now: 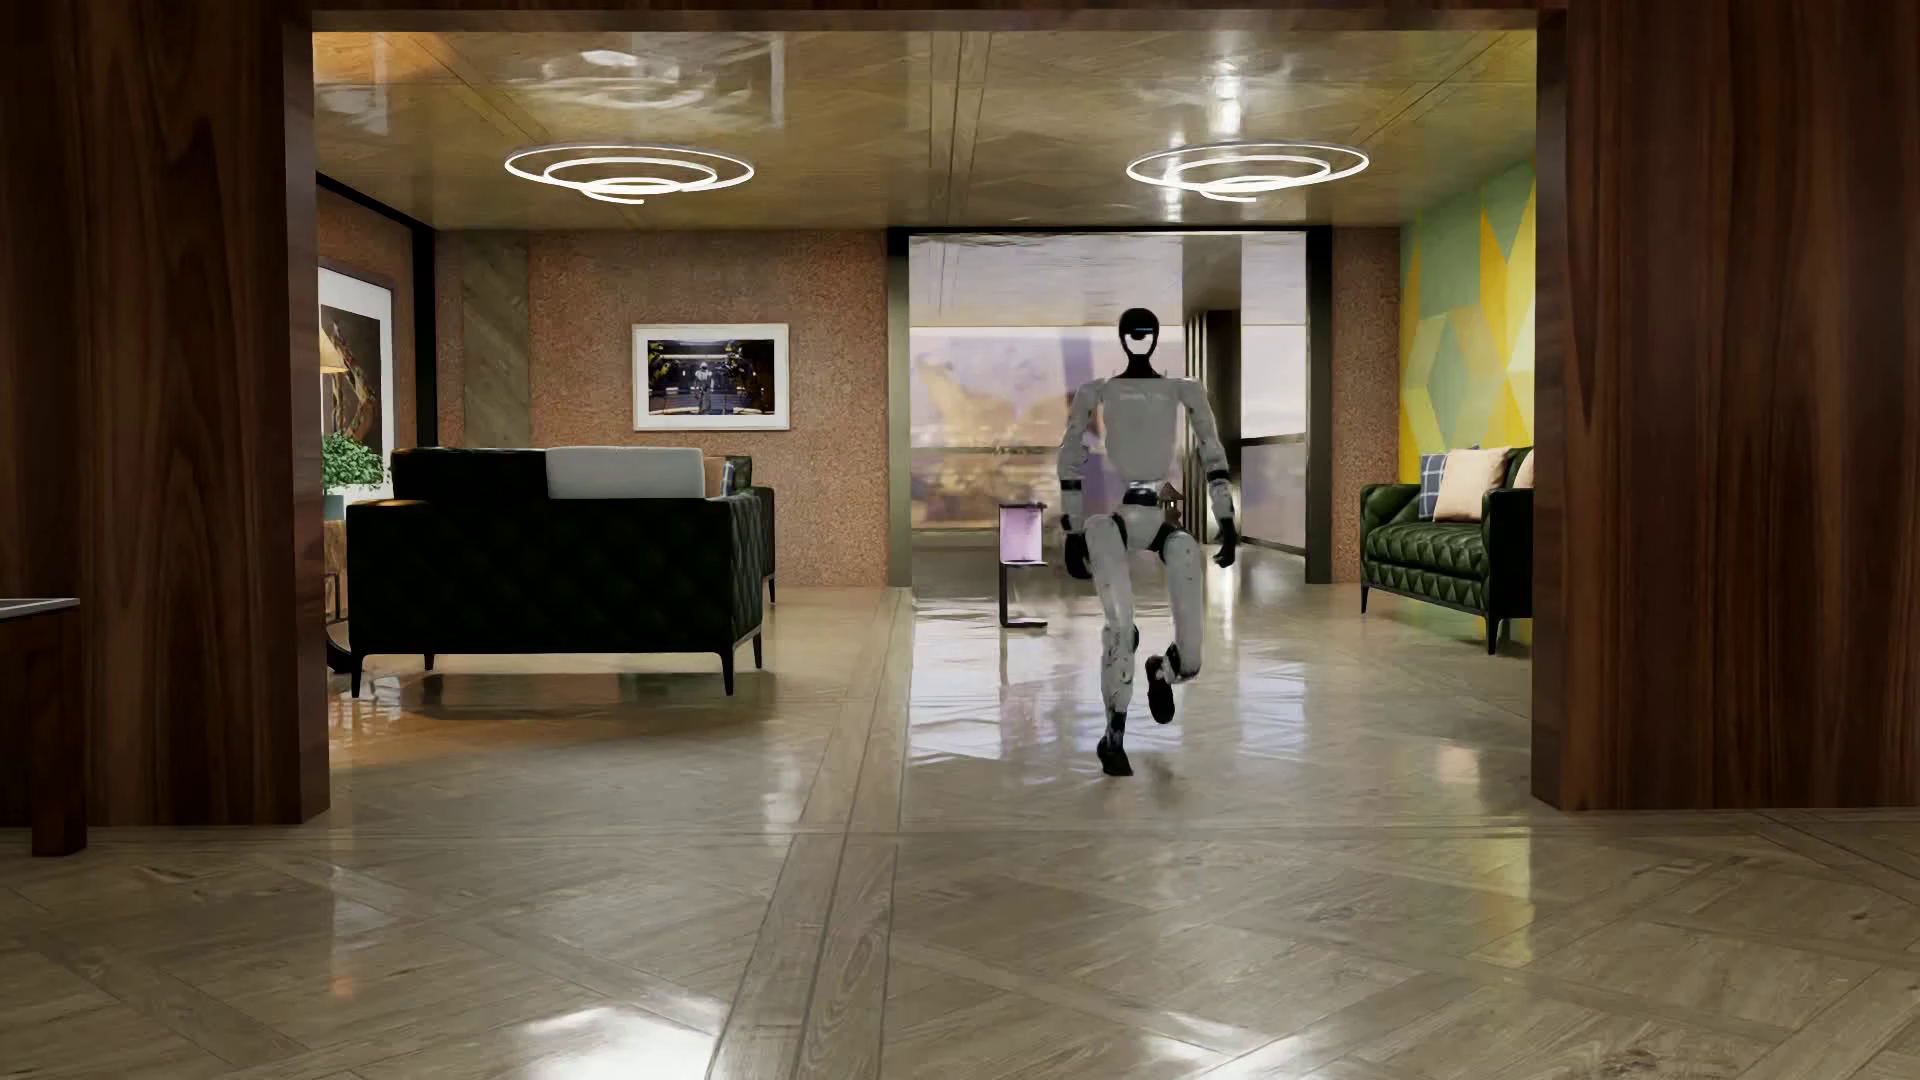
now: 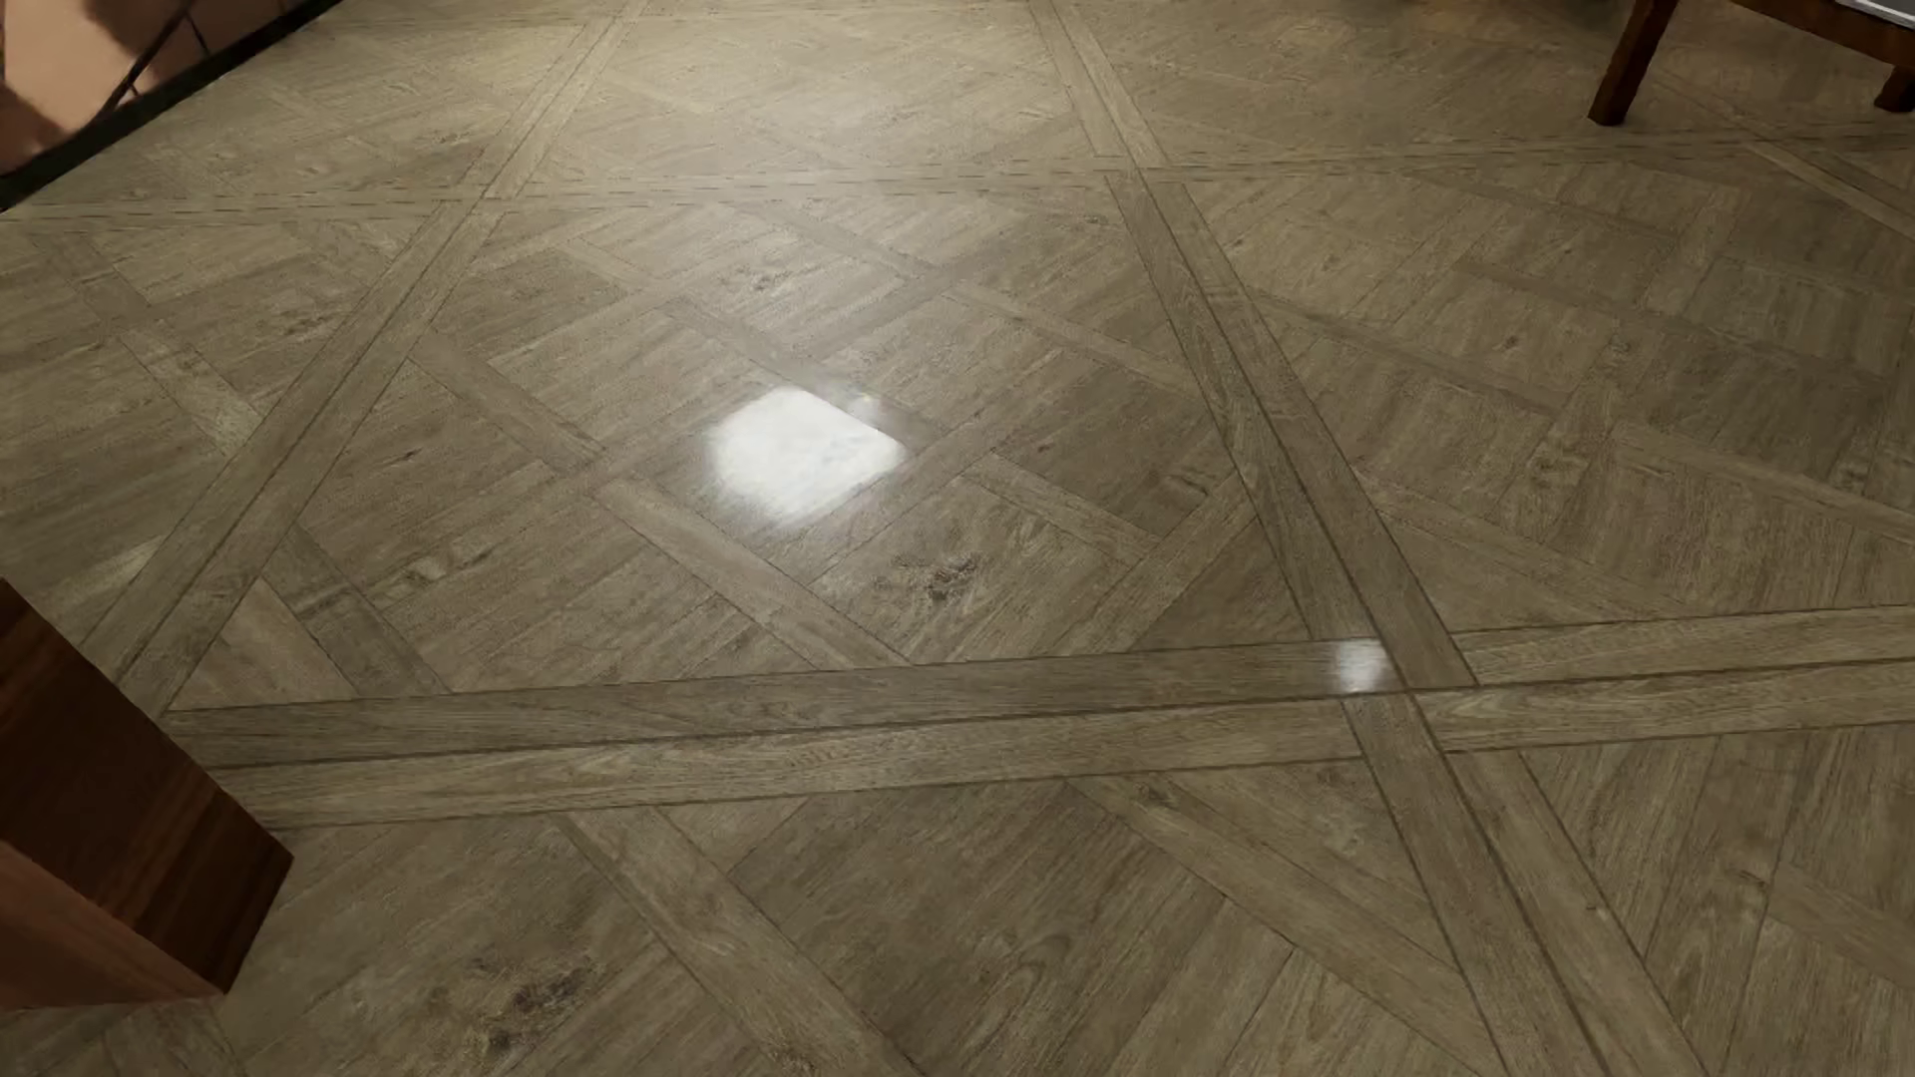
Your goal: Head to the light pink shelves
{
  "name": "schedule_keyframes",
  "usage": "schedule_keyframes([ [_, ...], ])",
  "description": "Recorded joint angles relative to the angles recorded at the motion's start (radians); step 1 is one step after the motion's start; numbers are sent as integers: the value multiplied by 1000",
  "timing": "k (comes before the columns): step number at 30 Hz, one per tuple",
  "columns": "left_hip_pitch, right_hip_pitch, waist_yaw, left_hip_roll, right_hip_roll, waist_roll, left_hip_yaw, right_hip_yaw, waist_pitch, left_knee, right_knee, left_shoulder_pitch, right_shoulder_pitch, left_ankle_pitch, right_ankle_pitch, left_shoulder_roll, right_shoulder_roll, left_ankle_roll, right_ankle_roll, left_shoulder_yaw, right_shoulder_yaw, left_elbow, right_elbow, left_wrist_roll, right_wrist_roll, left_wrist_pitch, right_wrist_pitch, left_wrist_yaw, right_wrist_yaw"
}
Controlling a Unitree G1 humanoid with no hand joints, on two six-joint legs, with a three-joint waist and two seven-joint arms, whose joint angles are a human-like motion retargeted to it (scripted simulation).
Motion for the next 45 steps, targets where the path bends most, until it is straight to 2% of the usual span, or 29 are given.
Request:
schedule_keyframes([
  [2, -163, 185, 114, -37, 45, -17, 0, 0, 18, 122, -53, 25, -61, -294, -124, -5, -6, 0, 0, -107, -10, 126, -46, 0, 0, 0, 0, 0, 0],
  [3, -239, 263, 180, -57, 49, -31, 0, 0, 18, 78, -74, 51, -86, -371, -196, -5, -14, 0, 0, -130, -32, 171, -96, 0, 0, 0, 0, 0, 0],
  [4, -299, 339, 241, -70, 48, -43, 0, 0, 17, -36, -94, 82, -104, -403, -264, -6, -25, 0, 0, -141, -68, 204, -163, 0, 0, 0, 0, 0, 0],
  [5, -348, 413, 294, -79, 38, -57, 0, 0, 16, -181, -115, 117, -114, -407, -330, -3, -41, 0, 0, -167, -111, 227, -250, 0, 0, 0, 0, 0, 0],
  [6, -384, 449, 330, -72, 32, -61, 0, 0, 6, -353, -107, 152, -127, -360, -376, -6, -51, 0, 0, -158, -159, 237, -329, 0, 0, 0, 0, 0, 0],
  [8, -449, 506, 376, -44, 24, -53, 0, 0, -17, -653, -79, 220, -149, -288, -464, -16, -60, 0, 0, -145, -261, 237, -460, 0, 0, 0, 0, 0, 0],
  [10, -478, 564, 410, 7, -26, -42, 0, 0, -39, -767, -45, 284, -173, -295, -542, -29, -69, 0, 0, -150, -314, 217, -531, 0, 0, 0, 0, 0, 0],
  [11, -478, 611, 425, 26, -60, -37, 0, 0, -38, -767, -26, 315, -179, -335, -578, -32, -70, 0, 0, -172, -332, 205, -550, 0, 0, 0, 0, 0, 0],
  [14, -527, 664, 467, 24, -190, -41, 0, 0, -63, -549, 56, 313, -128, -91, -529, -37, -40, 0, 0, -237, -361, 229, -490, 0, 0, 0, 0, 0, 0],
  [15, -532, 657, 459, 17, -225, -52, 0, 0, -58, -466, 110, 285, -123, -72, -478, -39, -18, 0, 0, -243, -361, 262, -414, 0, 0, 0, 0, 0, 0],
  [17, -507, 601, 447, -5, -252, -54, 0, 0, -34, -400, 216, 215, -149, -160, -305, -31, -1, 0, 0, -225, -267, 273, -222, 0, 0, 0, 0, 0, 0],
  [19, -429, 521, 423, -4, -269, -56, 0, 0, -11, -413, 225, 163, -154, -234, -115, -6, -10, 0, 0, -198, -170, 194, -103, 0, 0, 0, 0, 0, 0],
  [21, -375, 461, 370, -2, -262, -52, 0, 0, 0, -443, 175, 131, -113, -273, 48, 32, -25, 0, 0, -138, -161, 93, -61, 0, 0, 0, 0, 0, 0],
  [22, -351, 426, 359, -7, -267, -56, 0, 0, -1, -455, 171, 120, -85, -292, 165, 50, -39, 0, 0, -87, -175, 52, -64, 0, 0, 0, 0, 0, 0],
  [23, -324, 402, 357, -14, -277, -65, 0, 0, -5, -465, 161, 115, -65, -310, 226, 64, -53, 0, 0, -27, -187, 28, -71, 0, 0, 0, 0, 0, 0],
  [26, -267, 406, 329, -21, -296, -86, 0, 0, -10, -470, 83, 110, -35, -350, 231, 83, -90, 0, 0, 181, -202, 23, -106, 0, 0, 0, 0, 0, 0],
  [28, -246, 387, 322, -20, -309, -98, 0, 0, -14, -465, 44, 94, -40, -377, 228, 97, -99, 0, 0, 251, -224, 53, -104, 0, 0, 0, 0, 0, 0],
  [33, -226, 340, 263, 4, -298, -90, 0, 0, -3, -448, -19, 79, -76, -431, 77, 134, -110, 0, 0, 201, -279, 94, -143, 0, 0, 0, 0, 0, 0],
  [37, -217, 275, 236, 24, -288, -92, 0, 0, 8, -459, -53, 86, -82, -409, -36, 122, -102, 0, 0, 171, -291, 46, -180, 0, 0, 0, 0, 0, 0],
  [42, -200, 165, 180, 31, -256, -89, 0, 0, 43, -509, -56, 31, -81, -420, -63, 110, -78, 0, 0, 88, -261, 8, -157, 0, 0, 0, 0, 0, 0],
  [45, -215, 117, 171, 41, -254, -97, 0, 0, 57, -502, -65, -12, -44, -429, -139, 123, -61, 0, 0, 53, -206, -86, -143, 0, 0, 0, 0, 0, 0],
])
